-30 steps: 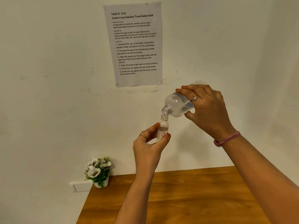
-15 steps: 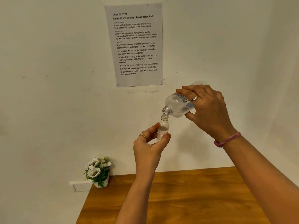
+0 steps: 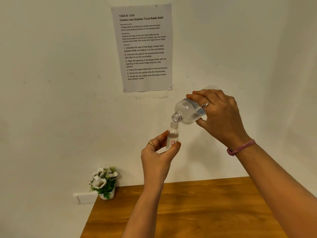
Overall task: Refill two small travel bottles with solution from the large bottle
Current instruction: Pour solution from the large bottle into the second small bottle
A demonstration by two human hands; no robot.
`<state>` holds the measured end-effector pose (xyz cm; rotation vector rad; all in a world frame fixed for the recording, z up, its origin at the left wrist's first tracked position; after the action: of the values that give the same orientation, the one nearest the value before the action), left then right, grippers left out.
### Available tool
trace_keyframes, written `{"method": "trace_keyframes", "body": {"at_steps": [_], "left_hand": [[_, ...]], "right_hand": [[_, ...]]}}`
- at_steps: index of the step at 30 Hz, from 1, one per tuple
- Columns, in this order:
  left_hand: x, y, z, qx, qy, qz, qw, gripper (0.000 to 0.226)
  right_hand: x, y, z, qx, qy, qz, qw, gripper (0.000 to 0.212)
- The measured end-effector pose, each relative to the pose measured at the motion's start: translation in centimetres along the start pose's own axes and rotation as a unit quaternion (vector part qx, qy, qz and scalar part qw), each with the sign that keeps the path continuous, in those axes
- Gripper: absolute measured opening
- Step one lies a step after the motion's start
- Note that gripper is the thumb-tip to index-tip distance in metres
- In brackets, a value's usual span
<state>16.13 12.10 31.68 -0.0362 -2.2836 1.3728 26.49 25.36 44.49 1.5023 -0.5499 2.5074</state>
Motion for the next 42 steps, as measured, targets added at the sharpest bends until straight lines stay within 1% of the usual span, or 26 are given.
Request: {"method": "trace_keyframes", "body": {"at_steps": [17, 42], "left_hand": [[0.02, -0.16, 0.06, 0.002, 0.000, -0.009, 1.000, 0.035], [0.13, 0.17, 0.32, -0.001, -0.006, -0.001, 1.000, 0.036]], "right_hand": [[0.09, 0.10, -0.06, -0.005, 0.006, 0.000, 1.000, 0.058], [0.04, 0.10, -0.22, -0.009, -0.002, 0.003, 1.000, 0.057]]}}
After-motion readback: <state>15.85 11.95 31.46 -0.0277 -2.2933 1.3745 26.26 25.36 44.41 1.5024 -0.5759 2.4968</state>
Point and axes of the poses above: each hand's wrist, its own x-axis towards the middle knuckle, its own z-axis out of the back of the hand, y = z × x, the point moved 10 cm from there along x, towards the middle knuckle, and after that the axes turned 14 degrees about -x, right-handed, at the moved point
